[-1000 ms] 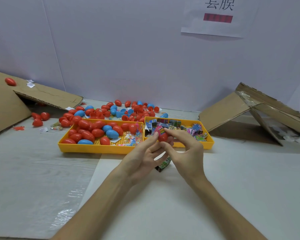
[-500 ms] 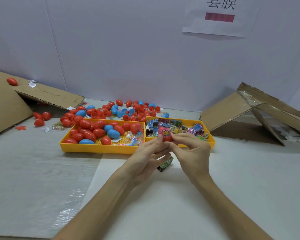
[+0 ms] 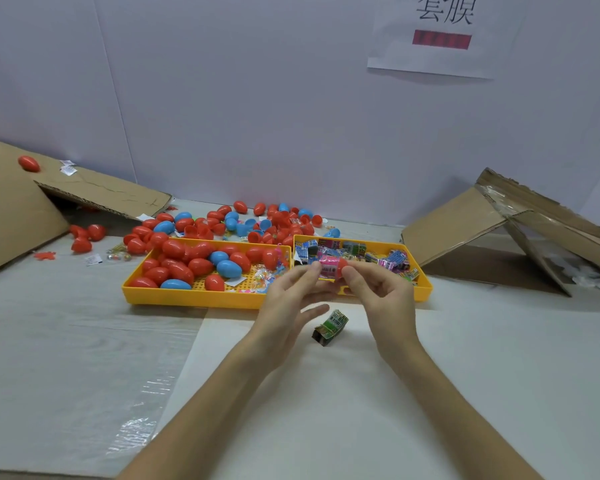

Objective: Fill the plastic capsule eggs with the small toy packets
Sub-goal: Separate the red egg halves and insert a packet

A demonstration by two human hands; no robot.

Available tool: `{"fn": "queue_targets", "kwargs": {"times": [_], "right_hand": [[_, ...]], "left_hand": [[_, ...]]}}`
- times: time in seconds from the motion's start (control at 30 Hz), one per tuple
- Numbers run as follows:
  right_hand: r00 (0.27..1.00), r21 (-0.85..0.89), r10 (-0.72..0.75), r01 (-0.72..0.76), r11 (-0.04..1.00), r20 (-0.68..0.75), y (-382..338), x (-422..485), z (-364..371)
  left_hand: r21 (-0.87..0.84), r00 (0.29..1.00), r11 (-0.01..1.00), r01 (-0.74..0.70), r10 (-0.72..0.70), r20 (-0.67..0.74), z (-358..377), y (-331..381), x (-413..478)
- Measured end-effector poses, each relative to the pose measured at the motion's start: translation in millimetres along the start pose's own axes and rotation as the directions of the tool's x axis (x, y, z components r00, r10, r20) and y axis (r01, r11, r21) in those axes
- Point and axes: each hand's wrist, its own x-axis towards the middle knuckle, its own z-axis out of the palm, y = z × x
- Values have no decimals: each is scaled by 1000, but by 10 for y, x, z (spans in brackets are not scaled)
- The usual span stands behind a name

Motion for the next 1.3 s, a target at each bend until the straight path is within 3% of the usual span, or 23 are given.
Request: {"fn": "queue_targets", "kwargs": {"times": [0.2, 0.5, 0.97, 1.1, 1.3], "right_hand": [[989, 71, 147, -148, 986, 19, 51, 33, -40], [996, 43, 80, -82, 996, 38, -14, 22, -29], [986, 172, 147, -159, 972, 83, 37, 38, -66], [996, 87, 84, -84, 993, 3, 25, 33, -48], [1000, -50, -3, 3, 999, 7, 54, 4, -25]], "left_hand": [[-9, 997, 997, -77, 77, -31, -33, -14, 23], [-38, 994, 993, -108, 107, -18, -28, -39, 26], [-144, 998, 988, -46, 52, 36, -37, -53, 29], [-244, 999, 969, -37, 39, 4, -52, -44, 42], [-268, 999, 962, -48, 41, -32, -72, -50, 63]]}}
